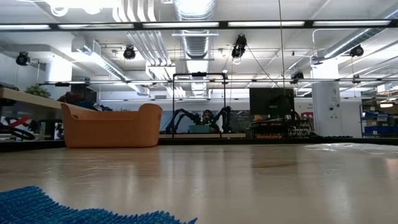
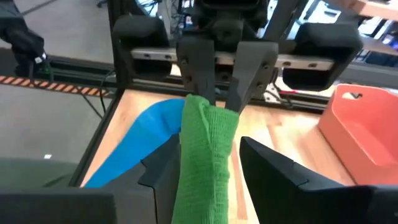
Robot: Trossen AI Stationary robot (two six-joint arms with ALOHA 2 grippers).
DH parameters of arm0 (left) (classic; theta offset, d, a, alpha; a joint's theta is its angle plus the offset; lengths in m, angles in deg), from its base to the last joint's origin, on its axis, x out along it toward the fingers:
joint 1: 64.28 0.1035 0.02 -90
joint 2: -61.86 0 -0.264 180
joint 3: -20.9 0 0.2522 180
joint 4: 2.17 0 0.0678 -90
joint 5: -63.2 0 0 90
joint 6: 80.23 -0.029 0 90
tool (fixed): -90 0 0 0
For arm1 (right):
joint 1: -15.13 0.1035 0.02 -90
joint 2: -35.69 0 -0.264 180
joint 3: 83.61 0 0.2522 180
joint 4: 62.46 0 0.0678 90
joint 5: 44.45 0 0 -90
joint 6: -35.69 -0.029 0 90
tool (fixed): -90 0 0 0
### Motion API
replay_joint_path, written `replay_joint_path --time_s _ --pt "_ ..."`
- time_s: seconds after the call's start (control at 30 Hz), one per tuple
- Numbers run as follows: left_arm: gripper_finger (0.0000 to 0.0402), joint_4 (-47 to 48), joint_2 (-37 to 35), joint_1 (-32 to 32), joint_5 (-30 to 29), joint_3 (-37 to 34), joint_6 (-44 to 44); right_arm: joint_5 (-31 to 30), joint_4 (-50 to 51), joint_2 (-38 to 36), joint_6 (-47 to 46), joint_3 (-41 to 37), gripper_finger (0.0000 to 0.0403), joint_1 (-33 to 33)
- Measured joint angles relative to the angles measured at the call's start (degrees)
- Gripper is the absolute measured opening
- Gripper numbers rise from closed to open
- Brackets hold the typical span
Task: Roll bandage
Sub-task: Roll the green bandage
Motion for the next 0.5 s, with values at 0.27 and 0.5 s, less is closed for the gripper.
replay_joint_path --time_s 0.27,0.5 --pt "0.0007 -1.0 0.0 0.1 -0.1 -0.1 0.0 -0.1 -1.1 0.5 -0.3 0.1 0.0117 -0.1" --pt "0.0007 -2.0 0.0 0.1 -0.1 -0.1 0.0 -0.4 -1.5 0.9 0.2 0.0 0.008 -0.5"
